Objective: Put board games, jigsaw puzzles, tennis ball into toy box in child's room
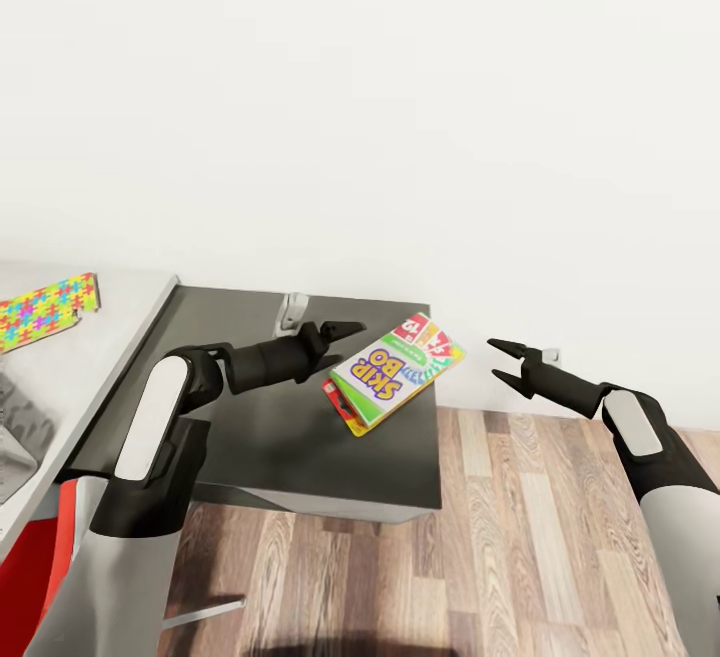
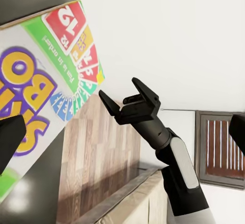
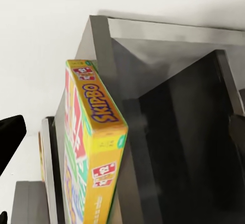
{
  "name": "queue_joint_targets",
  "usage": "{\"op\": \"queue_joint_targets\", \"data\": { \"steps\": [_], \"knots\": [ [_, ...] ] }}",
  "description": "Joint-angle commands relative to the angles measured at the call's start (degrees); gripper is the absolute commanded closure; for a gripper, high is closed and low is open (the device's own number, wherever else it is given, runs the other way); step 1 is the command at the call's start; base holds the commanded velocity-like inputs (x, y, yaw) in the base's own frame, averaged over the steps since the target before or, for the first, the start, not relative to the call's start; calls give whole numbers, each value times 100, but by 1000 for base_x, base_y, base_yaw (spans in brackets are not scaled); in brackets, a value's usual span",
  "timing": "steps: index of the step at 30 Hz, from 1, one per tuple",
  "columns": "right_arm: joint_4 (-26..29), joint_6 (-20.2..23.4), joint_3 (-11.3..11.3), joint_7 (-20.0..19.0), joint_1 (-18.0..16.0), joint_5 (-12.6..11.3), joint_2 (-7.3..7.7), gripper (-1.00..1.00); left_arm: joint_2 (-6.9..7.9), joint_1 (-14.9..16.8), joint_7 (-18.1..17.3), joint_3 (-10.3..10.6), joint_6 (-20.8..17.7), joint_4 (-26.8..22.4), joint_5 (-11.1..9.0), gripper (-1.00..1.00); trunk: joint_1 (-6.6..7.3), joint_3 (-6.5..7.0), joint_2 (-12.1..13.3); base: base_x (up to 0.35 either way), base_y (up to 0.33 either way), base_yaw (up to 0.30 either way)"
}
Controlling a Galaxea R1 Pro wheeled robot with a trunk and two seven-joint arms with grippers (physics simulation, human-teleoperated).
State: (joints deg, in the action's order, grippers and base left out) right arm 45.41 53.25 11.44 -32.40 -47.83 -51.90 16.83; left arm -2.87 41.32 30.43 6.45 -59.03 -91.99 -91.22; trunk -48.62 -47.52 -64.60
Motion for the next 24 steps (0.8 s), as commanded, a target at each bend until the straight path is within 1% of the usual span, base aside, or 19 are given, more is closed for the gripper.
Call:
{"op": "queue_joint_targets", "data": {
  "steps": [1, 12, 24],
  "knots": [
    [-2, 35, 15, -24, -2, 19, -2, -100, -3, 5, 60, -3, -10, -3, -54, -100, 0, -2, -3, 0, 0, 133],
    [-13, 67, -17, -10, 5, 9, -30, -100, -3, 4, 60, 1, -11, -3, -54, -100, 0, 18, -3, 0, 0, 144],
    [-25, 86, -57, -4, 9, 26, -67, -100, -3, 6, 59, 5, -12, -3, -54, -100, 0, 24, -3, 0, 0, 39]
  ]
}}
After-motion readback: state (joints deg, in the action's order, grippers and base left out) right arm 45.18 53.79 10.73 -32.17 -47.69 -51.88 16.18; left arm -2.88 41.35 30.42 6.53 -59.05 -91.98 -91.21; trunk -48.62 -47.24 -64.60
